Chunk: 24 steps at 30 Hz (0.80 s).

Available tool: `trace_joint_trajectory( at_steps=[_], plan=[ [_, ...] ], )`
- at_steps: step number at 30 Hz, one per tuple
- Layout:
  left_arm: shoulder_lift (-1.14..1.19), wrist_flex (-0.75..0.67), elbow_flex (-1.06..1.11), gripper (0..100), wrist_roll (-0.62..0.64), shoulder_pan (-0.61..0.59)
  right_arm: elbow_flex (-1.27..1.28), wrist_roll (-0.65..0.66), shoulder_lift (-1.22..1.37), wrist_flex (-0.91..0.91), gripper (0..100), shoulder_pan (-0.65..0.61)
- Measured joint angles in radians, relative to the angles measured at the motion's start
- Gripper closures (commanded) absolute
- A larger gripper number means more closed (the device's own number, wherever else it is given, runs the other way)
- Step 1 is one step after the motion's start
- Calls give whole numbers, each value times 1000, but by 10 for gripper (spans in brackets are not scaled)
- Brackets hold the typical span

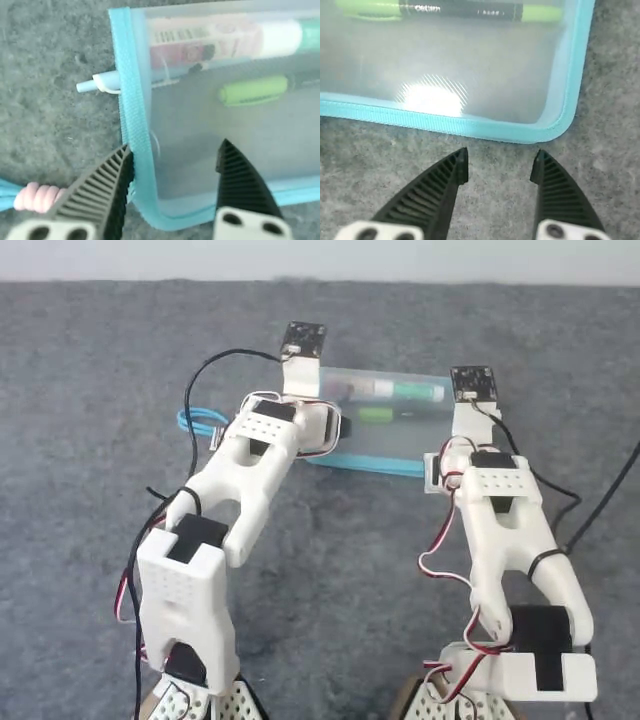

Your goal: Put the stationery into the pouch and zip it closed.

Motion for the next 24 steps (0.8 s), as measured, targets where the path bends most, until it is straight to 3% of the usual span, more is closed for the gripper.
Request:
trace_joint_trajectory(
  at_steps=[17, 24],
  plan=[
    [0, -28, -8, 991, -121, 6, 0, 0, 0, 0, 778, -2],
    [0, -34, -8, 989, -152, 6, 0, 0, 0, 0, 778, 0]
  ],
)
